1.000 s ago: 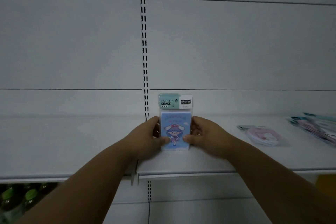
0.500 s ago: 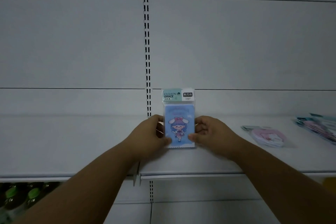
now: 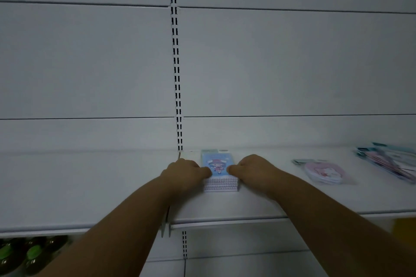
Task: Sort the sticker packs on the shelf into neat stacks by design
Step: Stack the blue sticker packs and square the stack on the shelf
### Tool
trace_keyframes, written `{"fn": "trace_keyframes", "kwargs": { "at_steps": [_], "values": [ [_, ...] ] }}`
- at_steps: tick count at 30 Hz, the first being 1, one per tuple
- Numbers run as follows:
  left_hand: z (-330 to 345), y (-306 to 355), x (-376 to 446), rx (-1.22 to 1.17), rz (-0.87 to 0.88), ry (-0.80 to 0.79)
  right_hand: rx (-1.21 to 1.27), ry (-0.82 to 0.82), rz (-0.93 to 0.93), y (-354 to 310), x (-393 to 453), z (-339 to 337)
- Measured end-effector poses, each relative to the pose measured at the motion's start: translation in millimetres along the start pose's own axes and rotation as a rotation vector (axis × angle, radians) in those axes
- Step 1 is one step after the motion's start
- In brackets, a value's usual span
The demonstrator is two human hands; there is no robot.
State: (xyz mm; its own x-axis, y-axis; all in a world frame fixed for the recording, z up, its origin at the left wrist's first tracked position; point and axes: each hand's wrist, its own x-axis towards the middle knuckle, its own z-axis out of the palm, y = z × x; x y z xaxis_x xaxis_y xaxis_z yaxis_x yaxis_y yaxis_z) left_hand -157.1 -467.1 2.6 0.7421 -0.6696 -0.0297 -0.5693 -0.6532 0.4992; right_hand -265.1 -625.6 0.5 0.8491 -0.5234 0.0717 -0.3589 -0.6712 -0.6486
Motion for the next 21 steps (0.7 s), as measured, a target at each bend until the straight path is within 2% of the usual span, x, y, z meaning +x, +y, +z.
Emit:
{"fn": "trace_keyframes", "kwargs": {
  "at_steps": [2,5,7,12,21],
  "values": [
    [1.4,-2.7,-2.6,0.076,0.032,0.041,-0.041,0.041,-0.016,1.3,-3.2,1.7],
    [6.4,-13.8,-11.2,-0.003,0.039,0.2,-0.084,0.17,-0.078,14.2,-13.4,2.1],
    [11.0,-21.1,-19.2,0.06,0.097,0.275,-0.123,0.219,-0.141,25.2,-22.0,0.5],
    [18.5,-25.3,-22.3,0.165,0.191,0.314,-0.239,0.104,-0.27,29.5,-26.7,3.3],
    [25.5,-27.1,-15.5,0.184,0.244,0.339,-0.288,0.135,-0.309,26.5,-27.6,9.8]
  ]
}}
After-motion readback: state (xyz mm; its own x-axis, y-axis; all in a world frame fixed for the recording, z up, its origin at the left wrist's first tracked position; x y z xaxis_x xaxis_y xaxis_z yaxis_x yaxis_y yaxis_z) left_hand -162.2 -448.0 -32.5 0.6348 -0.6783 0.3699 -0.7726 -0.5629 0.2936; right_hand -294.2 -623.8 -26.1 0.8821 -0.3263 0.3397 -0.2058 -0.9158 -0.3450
